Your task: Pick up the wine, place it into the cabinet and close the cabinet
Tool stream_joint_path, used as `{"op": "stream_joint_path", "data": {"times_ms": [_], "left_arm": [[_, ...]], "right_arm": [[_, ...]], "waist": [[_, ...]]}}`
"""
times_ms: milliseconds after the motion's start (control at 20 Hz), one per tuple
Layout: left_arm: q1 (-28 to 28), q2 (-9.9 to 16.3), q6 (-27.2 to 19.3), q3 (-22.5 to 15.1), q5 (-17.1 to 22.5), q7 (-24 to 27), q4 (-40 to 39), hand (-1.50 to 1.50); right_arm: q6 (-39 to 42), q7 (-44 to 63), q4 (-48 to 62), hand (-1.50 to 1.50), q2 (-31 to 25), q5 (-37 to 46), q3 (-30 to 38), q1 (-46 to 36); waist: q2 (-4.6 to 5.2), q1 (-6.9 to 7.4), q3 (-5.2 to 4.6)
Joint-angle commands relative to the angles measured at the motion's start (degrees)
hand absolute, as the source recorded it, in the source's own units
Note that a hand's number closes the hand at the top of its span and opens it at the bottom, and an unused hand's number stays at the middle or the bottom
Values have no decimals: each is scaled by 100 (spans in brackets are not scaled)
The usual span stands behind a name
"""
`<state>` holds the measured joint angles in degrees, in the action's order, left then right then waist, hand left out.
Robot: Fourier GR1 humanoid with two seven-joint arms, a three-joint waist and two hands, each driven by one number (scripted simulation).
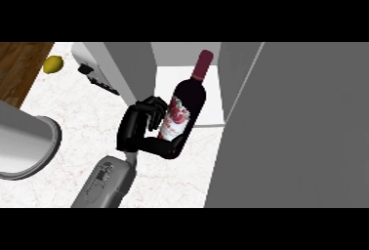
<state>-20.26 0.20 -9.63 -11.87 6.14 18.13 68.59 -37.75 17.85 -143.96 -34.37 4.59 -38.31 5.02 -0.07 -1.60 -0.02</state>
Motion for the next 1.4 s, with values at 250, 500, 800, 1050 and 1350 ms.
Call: {"op": "stream_joint_path", "data": {"times_ms": [250, 500, 800, 1050, 1350], "left_arm": [[-1195, -19, -211, 89, 357, 204, -1316, 150], [-1392, -17, -433, 47, 581, 327, -1653, 150], [-1539, -13, -691, -231, 908, 171, -1684, 150], [-1587, -11, -1069, -341, 733, 23, -1807, 150], [-1801, 91, -1594, -434, 390, -448, -1957, 150]], "right_arm": [[110, 277, -944, -150, 69, -279, 118, 81], [181, 85, -1161, -150, -110, -266, -78, 404], [155, -137, -819, -150, 109, -377, -109, 301], [178, -256, -801, -150, 127, -405, -189, 384], [269, -447, -610, -150, 205, -443, -317, 291]], "waist": [[29, -32, -4], [33, -213, -4], [48, -209, -3], [50, -307, 1], [93, -474, 2]]}}
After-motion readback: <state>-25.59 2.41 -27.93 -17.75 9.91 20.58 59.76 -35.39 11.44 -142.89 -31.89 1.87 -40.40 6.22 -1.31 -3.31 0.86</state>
